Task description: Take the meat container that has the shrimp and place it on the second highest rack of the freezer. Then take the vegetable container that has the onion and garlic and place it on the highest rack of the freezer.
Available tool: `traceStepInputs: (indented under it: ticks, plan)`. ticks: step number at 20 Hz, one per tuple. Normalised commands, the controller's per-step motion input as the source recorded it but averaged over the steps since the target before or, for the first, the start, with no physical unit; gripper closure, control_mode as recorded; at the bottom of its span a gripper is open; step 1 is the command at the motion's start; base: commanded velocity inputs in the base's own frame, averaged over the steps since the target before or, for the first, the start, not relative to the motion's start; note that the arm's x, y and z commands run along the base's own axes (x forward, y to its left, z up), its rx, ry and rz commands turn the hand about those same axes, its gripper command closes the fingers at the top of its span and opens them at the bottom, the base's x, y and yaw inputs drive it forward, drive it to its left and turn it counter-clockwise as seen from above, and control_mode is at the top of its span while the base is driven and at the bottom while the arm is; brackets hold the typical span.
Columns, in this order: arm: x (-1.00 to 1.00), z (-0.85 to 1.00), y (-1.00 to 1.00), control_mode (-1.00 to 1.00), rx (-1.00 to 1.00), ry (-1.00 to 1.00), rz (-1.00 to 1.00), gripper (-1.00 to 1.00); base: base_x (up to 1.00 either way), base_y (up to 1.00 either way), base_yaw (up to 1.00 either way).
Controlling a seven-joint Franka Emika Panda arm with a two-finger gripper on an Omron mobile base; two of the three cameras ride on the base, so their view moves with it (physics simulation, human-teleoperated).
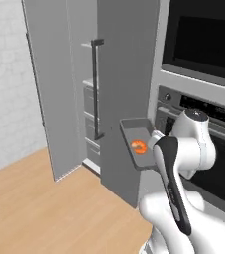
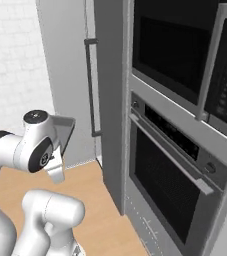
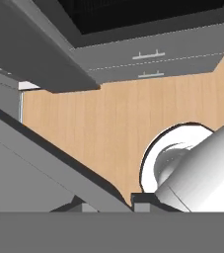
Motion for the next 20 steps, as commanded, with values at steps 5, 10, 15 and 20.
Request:
traceStepInputs:
  ticks: [5, 10, 15, 20]
  plan:
    - [0.00, 0.00, 0.00, 1.00, 0.00, 0.00, 0.00, 1.00, 0.94, 1.00, 0.05]
    - [0.00, 0.00, 0.00, 1.00, 0.00, 0.00, 0.00, 1.00, 1.00, 0.50, -0.18]
    - [0.00, 0.00, 0.00, 1.00, 0.00, 0.00, 0.00, 1.00, 1.00, 0.43, -0.36]
    - [0.00, 0.00, 0.00, 1.00, 0.00, 0.00, 0.00, 1.00, 0.89, 0.56, -0.58]
